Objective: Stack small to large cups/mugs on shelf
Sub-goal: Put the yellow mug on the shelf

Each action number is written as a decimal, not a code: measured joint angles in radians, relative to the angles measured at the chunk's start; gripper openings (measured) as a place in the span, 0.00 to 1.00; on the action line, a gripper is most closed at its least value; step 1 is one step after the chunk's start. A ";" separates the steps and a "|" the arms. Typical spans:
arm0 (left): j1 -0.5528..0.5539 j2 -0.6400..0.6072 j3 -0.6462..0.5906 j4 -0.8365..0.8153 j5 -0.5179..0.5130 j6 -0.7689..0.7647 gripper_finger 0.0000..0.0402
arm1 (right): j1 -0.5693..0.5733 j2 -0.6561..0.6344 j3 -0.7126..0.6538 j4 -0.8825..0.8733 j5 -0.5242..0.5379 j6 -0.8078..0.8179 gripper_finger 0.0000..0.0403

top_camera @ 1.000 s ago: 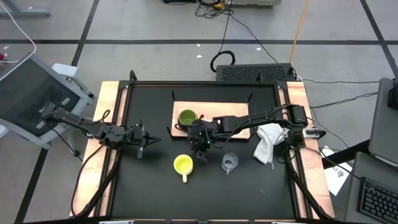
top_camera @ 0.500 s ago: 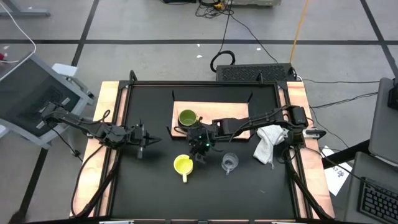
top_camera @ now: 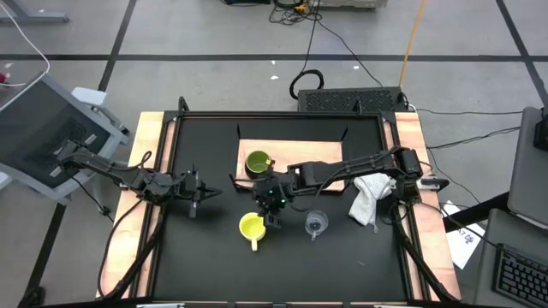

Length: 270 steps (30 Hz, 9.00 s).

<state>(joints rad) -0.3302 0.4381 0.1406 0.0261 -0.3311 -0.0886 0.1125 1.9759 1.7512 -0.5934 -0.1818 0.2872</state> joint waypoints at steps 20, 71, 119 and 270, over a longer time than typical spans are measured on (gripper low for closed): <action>0.000 0.000 0.000 -0.001 0.017 0.000 0.00 | 0.010 0.182 0.240 -0.276 0.071 -0.038 0.37; 0.000 0.000 0.000 -0.031 0.024 0.031 0.00 | 0.000 0.236 0.239 -0.268 0.081 -0.019 0.37; 0.000 0.000 0.000 -0.033 0.054 0.017 0.00 | 0.001 0.171 0.238 -0.394 0.235 -0.068 0.00; 0.000 0.000 0.000 -0.023 0.118 0.014 0.00 | -0.327 -0.281 -0.329 -0.233 0.257 0.165 0.03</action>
<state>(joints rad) -0.3298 0.4384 0.1402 0.0032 -0.2134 -0.0746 -0.2150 1.6947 1.4220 -0.8268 0.0756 0.4521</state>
